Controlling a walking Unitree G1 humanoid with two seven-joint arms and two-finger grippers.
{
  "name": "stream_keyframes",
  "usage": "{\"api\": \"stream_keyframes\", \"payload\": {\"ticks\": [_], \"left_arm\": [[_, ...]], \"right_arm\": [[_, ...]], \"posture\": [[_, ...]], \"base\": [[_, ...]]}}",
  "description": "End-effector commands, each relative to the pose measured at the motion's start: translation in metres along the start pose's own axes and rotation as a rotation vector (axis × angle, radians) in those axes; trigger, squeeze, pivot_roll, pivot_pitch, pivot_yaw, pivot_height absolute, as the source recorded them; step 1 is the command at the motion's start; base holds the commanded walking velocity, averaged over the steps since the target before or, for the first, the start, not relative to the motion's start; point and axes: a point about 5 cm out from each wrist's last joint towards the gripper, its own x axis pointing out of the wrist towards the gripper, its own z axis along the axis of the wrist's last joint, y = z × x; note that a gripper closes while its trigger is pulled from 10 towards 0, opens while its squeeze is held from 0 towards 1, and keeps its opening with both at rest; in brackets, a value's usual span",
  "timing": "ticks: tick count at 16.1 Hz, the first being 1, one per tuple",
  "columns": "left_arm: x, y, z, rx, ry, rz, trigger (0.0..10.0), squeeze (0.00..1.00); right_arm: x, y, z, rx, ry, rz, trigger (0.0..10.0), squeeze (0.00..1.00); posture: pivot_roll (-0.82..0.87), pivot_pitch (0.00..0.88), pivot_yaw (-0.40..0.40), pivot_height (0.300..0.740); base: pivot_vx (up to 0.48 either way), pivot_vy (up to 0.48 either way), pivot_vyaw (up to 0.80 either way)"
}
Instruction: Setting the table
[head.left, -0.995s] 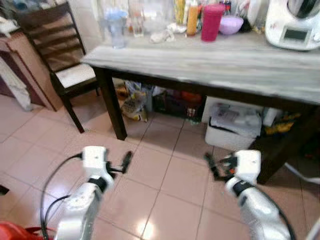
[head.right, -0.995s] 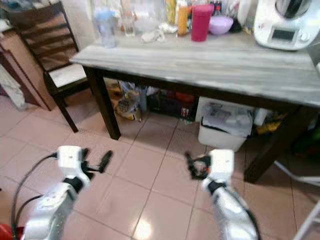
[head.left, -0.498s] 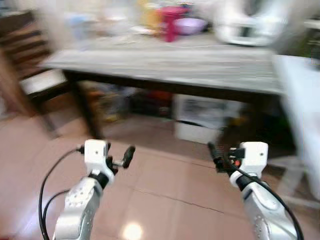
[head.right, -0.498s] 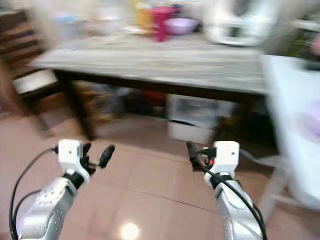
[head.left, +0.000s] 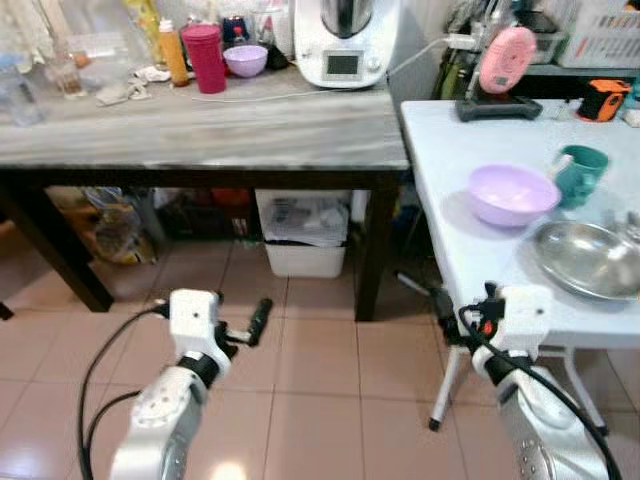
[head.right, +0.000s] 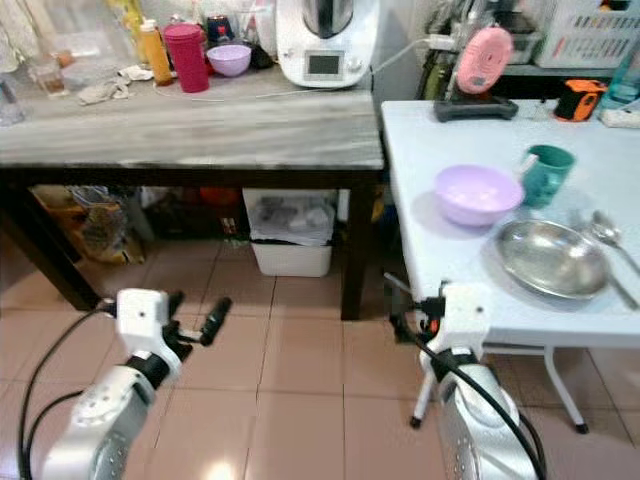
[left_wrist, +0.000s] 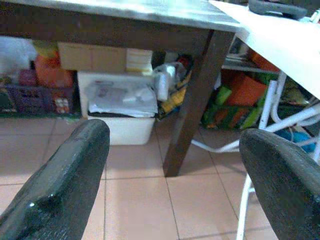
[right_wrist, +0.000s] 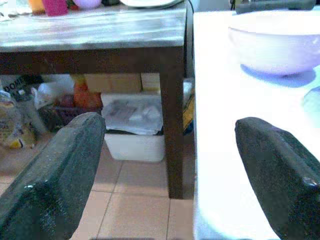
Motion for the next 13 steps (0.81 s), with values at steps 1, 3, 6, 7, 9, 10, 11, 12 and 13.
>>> {"api": "stream_keyframes", "payload": {"ticks": [1, 3, 6, 7, 9, 10, 11, 12, 13], "left_arm": [[-0.004, 0.007, -0.001, 0.013, 0.006, 0.033, 10.0, 0.0], [-0.003, 0.007, -0.001, 0.016, 0.007, 0.031, 10.0, 0.0], [-0.002, 0.008, -0.001, 0.021, 0.009, 0.033, 10.0, 0.0], [-0.002, 0.008, -0.001, 0.024, 0.01, 0.034, 10.0, 0.0], [-0.001, 0.008, -0.001, 0.029, 0.014, 0.033, 10.0, 0.0], [-0.001, 0.008, -0.001, 0.033, 0.015, 0.033, 10.0, 0.0], [0.0, 0.008, -0.001, 0.034, 0.016, 0.032, 10.0, 0.0], [0.001, 0.008, 0.001, 0.036, 0.014, 0.03, 10.0, 0.0], [0.002, 0.008, 0.001, 0.036, 0.01, 0.028, 10.0, 0.0]], "right_arm": [[0.001, 0.007, 0.004, -0.002, -0.018, 0.021, 10.0, 0.0], [0.003, 0.007, 0.004, 0.023, -0.021, 0.01, 10.0, 0.0], [0.006, 0.007, 0.003, 0.021, -0.001, 0.003, 10.0, 0.0], [0.006, 0.007, 0.005, -0.024, -0.013, -0.003, 10.0, 0.0], [0.008, 0.011, 0.009, -0.014, -0.047, 0.013, 10.0, 0.0], [0.008, 0.01, 0.011, -0.065, -0.061, -0.005, 10.0, 0.0], [0.007, 0.01, 0.011, -0.062, -0.061, -0.008, 10.0, 0.0], [0.005, 0.012, 0.014, -0.045, -0.082, 0.004, 10.0, 0.0], [0.006, 0.011, 0.011, -0.041, -0.061, 0.003, 10.0, 0.0]], "posture": [[-0.19, 0.069, 0.034, 0.74], [-0.19, 0.072, 0.036, 0.74], [-0.19, 0.073, 0.038, 0.74], [-0.19, 0.076, 0.039, 0.74], [-0.19, 0.078, 0.042, 0.74], [-0.19, 0.078, 0.043, 0.74], [-0.19, 0.079, 0.042, 0.74], [-0.19, 0.079, 0.042, 0.74], [-0.19, 0.081, 0.041, 0.74]], "base": [[0.0, -0.289, 0.0], [0.0, -0.289, 0.0], [0.0, -0.29, 0.0], [0.0, -0.292, 0.0], [0.0, -0.291, 0.0], [0.0, -0.292, 0.0], [0.0, -0.289, 0.0], [0.0, -0.289, 0.0], [0.0, -0.307, 0.0]]}}
